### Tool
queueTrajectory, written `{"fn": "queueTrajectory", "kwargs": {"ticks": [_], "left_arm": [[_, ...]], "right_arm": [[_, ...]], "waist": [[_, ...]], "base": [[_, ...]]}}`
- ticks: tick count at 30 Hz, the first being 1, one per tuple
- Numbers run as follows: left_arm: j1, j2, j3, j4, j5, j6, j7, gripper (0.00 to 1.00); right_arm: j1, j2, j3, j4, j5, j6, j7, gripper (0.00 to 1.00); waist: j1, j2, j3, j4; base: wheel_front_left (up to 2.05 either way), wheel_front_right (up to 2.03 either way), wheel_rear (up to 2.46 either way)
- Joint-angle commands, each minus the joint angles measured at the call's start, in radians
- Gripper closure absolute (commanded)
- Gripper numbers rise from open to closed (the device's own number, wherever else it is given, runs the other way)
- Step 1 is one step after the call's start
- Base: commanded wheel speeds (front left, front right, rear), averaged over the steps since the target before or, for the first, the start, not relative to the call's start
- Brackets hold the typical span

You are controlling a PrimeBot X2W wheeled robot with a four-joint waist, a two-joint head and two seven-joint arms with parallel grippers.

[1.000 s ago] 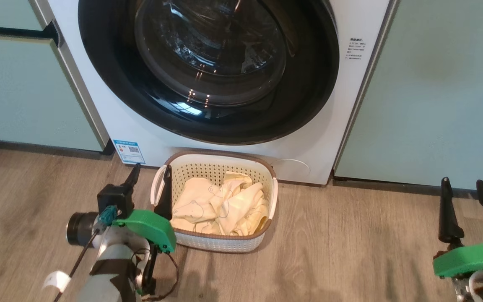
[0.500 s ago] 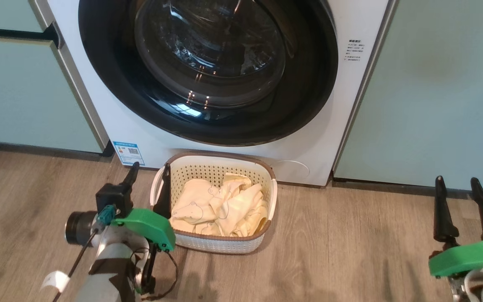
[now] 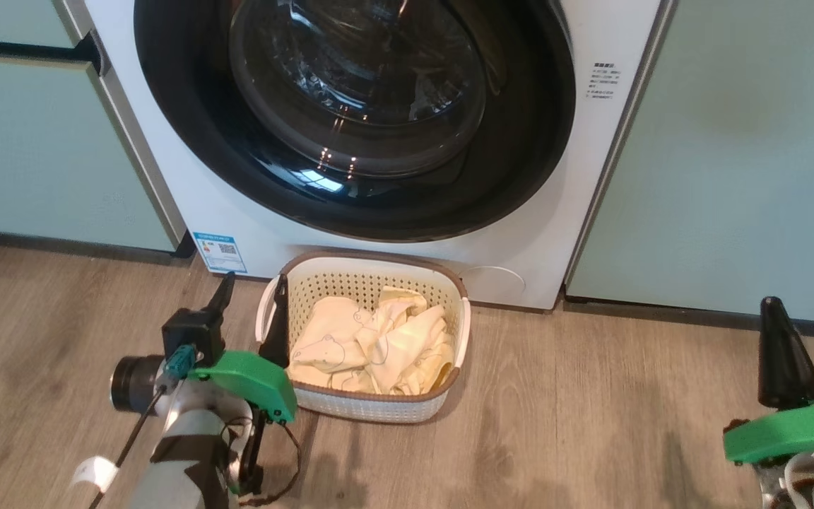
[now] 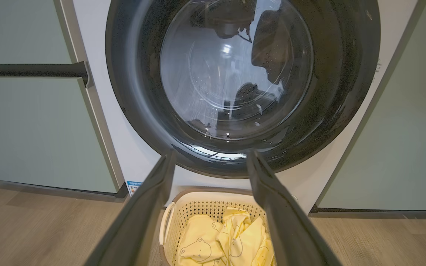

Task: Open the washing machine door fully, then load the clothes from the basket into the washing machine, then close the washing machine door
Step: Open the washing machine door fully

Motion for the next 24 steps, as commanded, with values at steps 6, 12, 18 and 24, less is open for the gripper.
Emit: {"fn": "queueTrajectory", "kwargs": {"ticks": [6, 12, 18, 24], "left_arm": [[-0.042, 0.021, 0.031, -0.047, -0.004, 0.001, -0.006, 0.00], [-0.054, 0.021, 0.027, -0.054, -0.008, -0.002, -0.006, 0.00], [-0.065, 0.021, 0.015, -0.060, -0.018, 0.002, -0.006, 0.00], [-0.074, 0.021, 0.005, -0.069, -0.024, 0.012, -0.006, 0.00]], "right_arm": [[-0.115, -0.013, -0.003, 0.006, 0.211, 0.004, -0.010, 1.00], [-0.200, -0.061, 0.013, 0.048, 0.416, 0.004, -0.010, 1.00], [-0.301, -0.142, 0.063, 0.113, 0.670, 0.004, -0.010, 1.00], [-0.392, -0.218, 0.125, 0.156, 0.945, 0.004, 0.011, 1.00]], "waist": [[0.0000, 0.0000, 0.021, 0.017], [0.0000, 0.0000, 0.057, 0.035], [0.0000, 0.0000, 0.092, 0.056], [0.0000, 0.0000, 0.127, 0.072]], "base": [[0.00, 0.00, 0.00], [0.00, 0.00, 0.00], [0.00, 0.00, 0.00], [0.00, 0.00, 0.00]]}}
